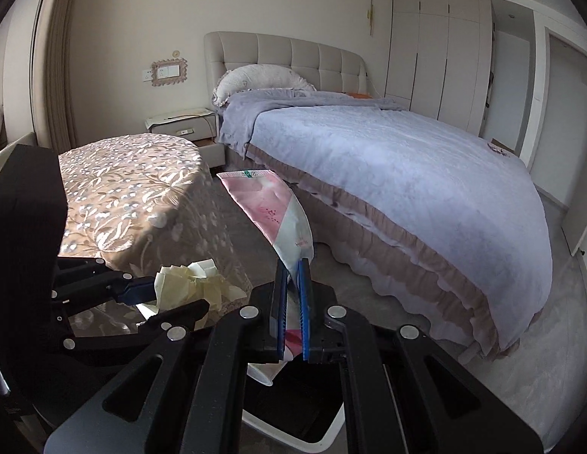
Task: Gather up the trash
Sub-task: 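Carry both items to the white bin and drop them in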
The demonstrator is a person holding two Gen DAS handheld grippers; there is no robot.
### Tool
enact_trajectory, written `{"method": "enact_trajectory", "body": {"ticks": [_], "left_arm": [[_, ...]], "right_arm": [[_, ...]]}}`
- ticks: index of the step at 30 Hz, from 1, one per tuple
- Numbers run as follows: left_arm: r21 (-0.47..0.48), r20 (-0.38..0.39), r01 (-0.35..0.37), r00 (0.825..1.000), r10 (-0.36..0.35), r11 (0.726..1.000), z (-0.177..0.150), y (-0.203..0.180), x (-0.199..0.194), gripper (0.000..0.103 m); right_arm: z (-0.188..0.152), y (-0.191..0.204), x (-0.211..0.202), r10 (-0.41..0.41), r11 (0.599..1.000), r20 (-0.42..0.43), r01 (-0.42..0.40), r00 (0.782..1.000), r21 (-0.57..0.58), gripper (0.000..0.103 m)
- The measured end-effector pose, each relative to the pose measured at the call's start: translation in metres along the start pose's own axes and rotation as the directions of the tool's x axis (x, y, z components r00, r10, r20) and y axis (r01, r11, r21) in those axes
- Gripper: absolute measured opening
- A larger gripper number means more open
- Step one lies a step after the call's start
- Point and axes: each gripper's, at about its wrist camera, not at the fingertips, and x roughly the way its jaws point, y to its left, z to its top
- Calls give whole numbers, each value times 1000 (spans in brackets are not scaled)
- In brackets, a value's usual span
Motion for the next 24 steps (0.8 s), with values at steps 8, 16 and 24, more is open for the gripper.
{"method": "enact_trajectory", "body": {"ticks": [8, 16, 24], "left_arm": [[26, -76, 66, 995, -64, 997, 4, -18, 47, 27], [54, -121, 115, 987, -108, 992, 2, -30, 82, 32], [46, -161, 122, 980, -113, 992, -1, -28, 98, 98]], "right_arm": [[-8, -21, 26, -15, 999, -58, 17, 998, 38, 7], [-18, -39, 48, -24, 997, -106, 31, 994, 64, 7], [-26, -49, 66, -30, 996, -144, 42, 989, 83, 8]]}}
